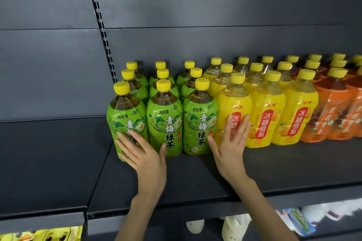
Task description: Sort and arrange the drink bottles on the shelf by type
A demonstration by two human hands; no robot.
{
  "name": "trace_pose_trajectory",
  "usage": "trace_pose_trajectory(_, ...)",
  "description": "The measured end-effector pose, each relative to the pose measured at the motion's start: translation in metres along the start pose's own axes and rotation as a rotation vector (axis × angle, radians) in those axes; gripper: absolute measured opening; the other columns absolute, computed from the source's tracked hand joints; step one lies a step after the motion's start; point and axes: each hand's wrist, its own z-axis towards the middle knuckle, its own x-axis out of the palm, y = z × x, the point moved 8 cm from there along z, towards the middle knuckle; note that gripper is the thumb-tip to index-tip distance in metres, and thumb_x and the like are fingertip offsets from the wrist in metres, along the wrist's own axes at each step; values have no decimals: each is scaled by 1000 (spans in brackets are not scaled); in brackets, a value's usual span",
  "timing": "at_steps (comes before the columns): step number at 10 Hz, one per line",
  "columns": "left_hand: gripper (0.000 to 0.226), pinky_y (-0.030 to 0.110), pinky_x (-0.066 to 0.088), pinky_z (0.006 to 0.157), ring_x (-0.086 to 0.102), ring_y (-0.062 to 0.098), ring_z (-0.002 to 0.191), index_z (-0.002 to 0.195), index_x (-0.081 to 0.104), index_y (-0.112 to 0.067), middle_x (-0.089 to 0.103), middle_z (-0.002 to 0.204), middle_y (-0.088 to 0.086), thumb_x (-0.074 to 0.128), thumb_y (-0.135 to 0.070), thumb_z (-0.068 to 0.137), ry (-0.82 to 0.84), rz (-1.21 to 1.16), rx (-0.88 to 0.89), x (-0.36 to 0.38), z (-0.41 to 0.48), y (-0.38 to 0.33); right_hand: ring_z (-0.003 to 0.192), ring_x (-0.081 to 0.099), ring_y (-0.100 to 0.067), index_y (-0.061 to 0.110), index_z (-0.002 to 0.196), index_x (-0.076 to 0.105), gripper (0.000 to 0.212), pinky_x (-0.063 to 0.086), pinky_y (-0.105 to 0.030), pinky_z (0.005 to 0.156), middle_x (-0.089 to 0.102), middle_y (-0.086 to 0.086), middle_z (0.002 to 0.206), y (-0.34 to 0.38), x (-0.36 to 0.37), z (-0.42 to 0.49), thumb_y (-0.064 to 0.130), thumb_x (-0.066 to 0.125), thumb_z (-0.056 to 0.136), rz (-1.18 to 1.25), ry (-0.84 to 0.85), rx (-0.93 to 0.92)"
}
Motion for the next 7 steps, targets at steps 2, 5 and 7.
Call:
trace_pose_trajectory(2,75,63,11,107,8,46,140,151,1,-12,2,155,22,32,-49,94,53,123,392,11,-29,-81,145,-16,-28,28,151,-8,74,3,-58,113,-18,-11,157,-25,-26,-2,62,22,93,-145,32,1)
trace_pose_trajectory(5,65,83,23,81,14,61,131,145,27,-12,12,149,34,16,-55,97,235,167,113,44,0,-87,140,1,-46,13,151,-1,95,18,-68,104,-6,-29,152,-127,-67,53,78,12,84,-224,87,146)
trace_pose_trajectory(7,74,76,30,91,3,59,136,150,18,-7,-6,153,31,48,-44,94,238,237,57,35,-13,-94,139,8,-47,8,150,10,82,29,-67,99,4,-32,151,-127,-75,51,64,18,91,-174,229,84)
